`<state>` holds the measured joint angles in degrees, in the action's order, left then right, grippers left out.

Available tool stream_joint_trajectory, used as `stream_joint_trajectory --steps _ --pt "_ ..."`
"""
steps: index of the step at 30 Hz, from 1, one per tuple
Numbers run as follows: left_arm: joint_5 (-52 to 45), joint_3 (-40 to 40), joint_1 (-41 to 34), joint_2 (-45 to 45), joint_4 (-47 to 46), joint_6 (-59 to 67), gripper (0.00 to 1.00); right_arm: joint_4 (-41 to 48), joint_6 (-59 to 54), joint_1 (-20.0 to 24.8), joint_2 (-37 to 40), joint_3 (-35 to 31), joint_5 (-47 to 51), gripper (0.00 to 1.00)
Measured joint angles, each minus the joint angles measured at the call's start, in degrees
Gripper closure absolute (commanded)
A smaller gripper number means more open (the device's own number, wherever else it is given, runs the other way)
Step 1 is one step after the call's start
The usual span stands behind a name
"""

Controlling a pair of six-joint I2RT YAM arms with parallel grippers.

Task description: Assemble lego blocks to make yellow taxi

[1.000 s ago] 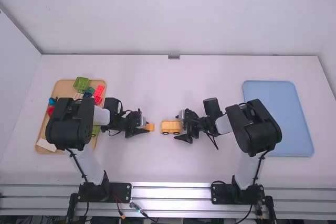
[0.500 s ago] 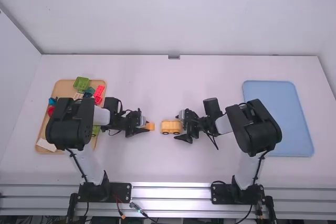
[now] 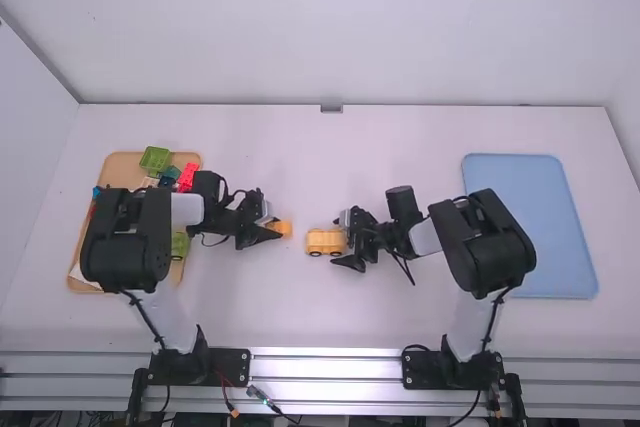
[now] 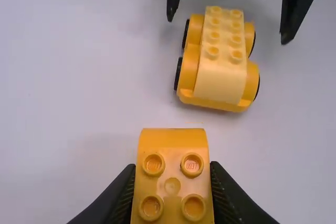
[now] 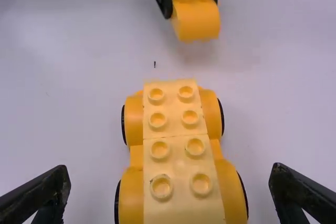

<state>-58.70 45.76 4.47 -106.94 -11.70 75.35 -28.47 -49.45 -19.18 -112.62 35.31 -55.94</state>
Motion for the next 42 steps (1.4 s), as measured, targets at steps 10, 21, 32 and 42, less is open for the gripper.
stream_joint_trajectory --steps 10,21,32,42 --pt "-0.07 0.04 -4.59 5.6 -1.09 -0.57 0.91 -8.13 1.68 -1.99 -2.69 0.61 0.7 0.01" --pt "-0.02 0.04 -9.51 5.6 -0.83 -0.61 0.93 -12.7 4.5 -0.92 -10.38 2.34 -2.86 0.01" --pt "2.49 0.04 -15.45 5.6 8.66 -8.92 0.98 -12.9 4.9 -0.85 -10.49 2.58 -3.72 0.18" --pt "3.74 -1.09 -17.81 5.6 13.16 -13.94 0.98 -12.9 5.05 -0.85 -10.49 2.58 -3.72 0.48"
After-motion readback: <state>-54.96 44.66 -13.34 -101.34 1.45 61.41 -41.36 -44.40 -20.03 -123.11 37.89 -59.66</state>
